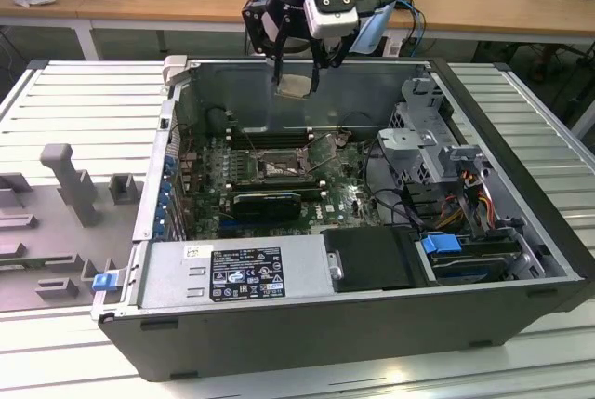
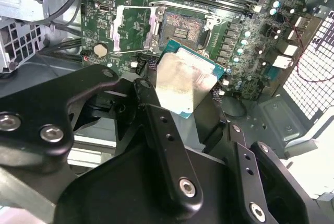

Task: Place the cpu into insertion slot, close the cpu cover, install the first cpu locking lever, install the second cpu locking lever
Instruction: 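Place the cpu into insertion slot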

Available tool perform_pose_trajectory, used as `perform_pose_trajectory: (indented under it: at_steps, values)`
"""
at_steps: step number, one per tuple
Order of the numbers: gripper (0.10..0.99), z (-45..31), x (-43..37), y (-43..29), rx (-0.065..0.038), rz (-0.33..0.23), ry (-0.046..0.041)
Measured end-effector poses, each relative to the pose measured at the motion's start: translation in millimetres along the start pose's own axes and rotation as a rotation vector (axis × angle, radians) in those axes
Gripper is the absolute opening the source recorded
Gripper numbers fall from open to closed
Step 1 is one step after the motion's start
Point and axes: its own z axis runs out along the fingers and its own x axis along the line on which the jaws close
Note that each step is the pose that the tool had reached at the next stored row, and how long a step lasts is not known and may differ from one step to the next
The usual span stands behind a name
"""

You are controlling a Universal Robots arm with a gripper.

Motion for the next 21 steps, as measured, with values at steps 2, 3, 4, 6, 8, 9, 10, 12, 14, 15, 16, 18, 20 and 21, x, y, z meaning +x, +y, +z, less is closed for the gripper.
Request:
perform_pose_trajectory:
  at_steps: [2, 3, 4, 6, 8, 9, 10, 12, 14, 15, 16, 18, 20, 21]
  values:
    - [0.529, 0.0, 0.0, 0.0, 0.0, 0.008, -0.0007]
    - [0.529, 0.0, 0.0, 0.0, 0.0, 0.015, -0.0013]
    - [0.529, 0.0, 0.0, 0.0, 0.0, 0.02, -0.0017]
    - [0.529, 0.0, 0.0, 0.0, -0.001, 0.027, -0.0024]
    - [0.529, 0.0, 0.0, 0.0, -0.001, 0.033, -0.0029]
    - [0.529, 0.0, 0.0, 0.0, -0.001, 0.036, -0.0031]
    - [0.529, 0.0, 0.0, 0.0, -0.001, 0.039, -0.0034]
    - [0.529, 0.0, 0.0, 0.0, -0.001, 0.045, -0.004]
    - [0.529, 0.0, 0.0, 0.0, -0.001, 0.052, -0.0046]
    - [0.529, 0.0, 0.0, 0.0, -0.001, 0.057, -0.0051]
    - [0.529, 0.0, 0.0, 0.0, -0.001, 0.06, -0.0053]
    - [0.529, 0.1, 0.0, 0.0, -0.001, 0.069, -0.0061]
    - [0.529, 0.1, 0.0, 0.0, -0.002, 0.076, -0.0067]
    - [0.529, 0.1, 0.0, 0.0, -0.002, 0.082, -0.0072]
